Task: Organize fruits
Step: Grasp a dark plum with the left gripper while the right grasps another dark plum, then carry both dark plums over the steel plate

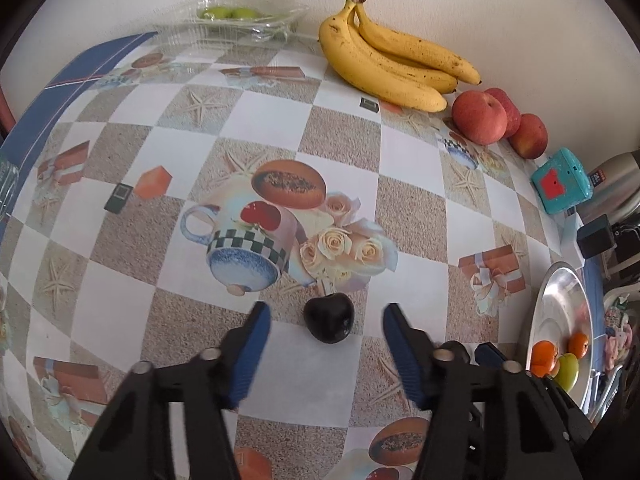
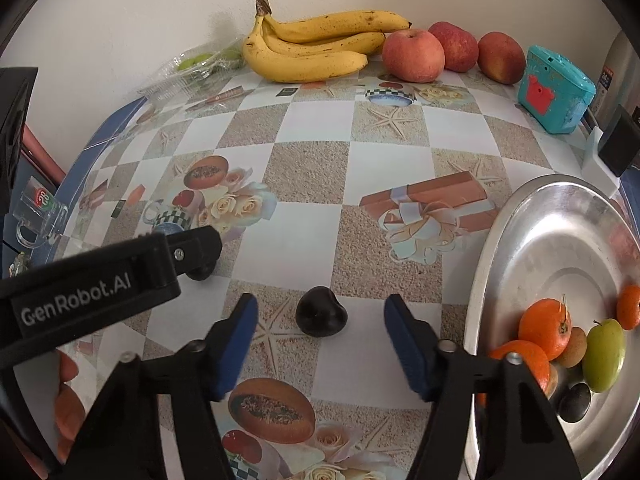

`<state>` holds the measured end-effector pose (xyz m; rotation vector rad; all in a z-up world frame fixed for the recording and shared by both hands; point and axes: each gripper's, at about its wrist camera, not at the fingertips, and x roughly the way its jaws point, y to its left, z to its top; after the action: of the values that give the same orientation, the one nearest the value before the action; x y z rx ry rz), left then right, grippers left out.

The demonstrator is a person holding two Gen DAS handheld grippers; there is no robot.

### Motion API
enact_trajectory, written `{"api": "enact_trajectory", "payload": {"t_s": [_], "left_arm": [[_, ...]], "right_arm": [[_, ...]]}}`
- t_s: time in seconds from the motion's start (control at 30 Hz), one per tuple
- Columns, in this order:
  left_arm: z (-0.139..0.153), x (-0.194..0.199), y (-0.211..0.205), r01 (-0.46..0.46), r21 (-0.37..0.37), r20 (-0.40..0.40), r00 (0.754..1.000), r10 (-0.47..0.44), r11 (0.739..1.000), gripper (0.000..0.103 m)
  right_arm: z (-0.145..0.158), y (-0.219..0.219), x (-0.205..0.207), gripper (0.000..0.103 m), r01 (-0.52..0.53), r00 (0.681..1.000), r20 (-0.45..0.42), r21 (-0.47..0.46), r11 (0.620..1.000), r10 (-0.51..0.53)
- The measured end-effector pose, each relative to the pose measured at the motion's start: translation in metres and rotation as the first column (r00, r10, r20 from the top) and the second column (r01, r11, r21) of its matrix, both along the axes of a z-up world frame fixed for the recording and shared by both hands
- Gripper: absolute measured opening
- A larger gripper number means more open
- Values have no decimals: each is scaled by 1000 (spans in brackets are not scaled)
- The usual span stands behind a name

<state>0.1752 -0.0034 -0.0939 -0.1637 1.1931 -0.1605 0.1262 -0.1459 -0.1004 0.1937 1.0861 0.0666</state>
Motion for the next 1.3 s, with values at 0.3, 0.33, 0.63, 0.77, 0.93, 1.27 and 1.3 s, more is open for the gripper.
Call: {"api": "enact_trajectory", "payload": {"t_s": [0.3, 0.33, 0.63, 0.77, 0.93, 1.27, 1.3], "left_arm": [[-3, -3, 0, 9, -7, -1, 1000, -9, 1000, 29], [-3, -3, 0, 11, -5, 1, 1000, -11, 1000, 28], [-4, -1, 0, 7, -9, 1, 1000, -7, 1000, 28], [-4, -1, 1, 0, -23, -4, 1000, 0, 1000, 28], [-2, -2, 6, -21, -22, -10, 1000, 21, 1000, 28], [34, -8, 9, -31, -53, 53, 998, 33, 998, 28], [38, -9, 8, -28, -55, 61, 998, 31, 998, 28]], "right_arm": [[-3, -5, 1, 46, 18, 1000, -8, 23, 1000, -18], [-3, -4, 2, 44, 17, 1000, -7, 23, 1000, -16], [-4, -3, 5, 28, 19, 1000, 9, 26, 999, -19], [-4, -3, 5, 27, 18, 1000, 12, 30, 999, -18], [-4, -4, 4, 27, 21, 1000, 12, 42, 999, -21], [19, -10, -2, 27, 28, 998, 58, 50, 998, -31], [21, -10, -3, 27, 28, 998, 61, 48, 998, -31]]}}
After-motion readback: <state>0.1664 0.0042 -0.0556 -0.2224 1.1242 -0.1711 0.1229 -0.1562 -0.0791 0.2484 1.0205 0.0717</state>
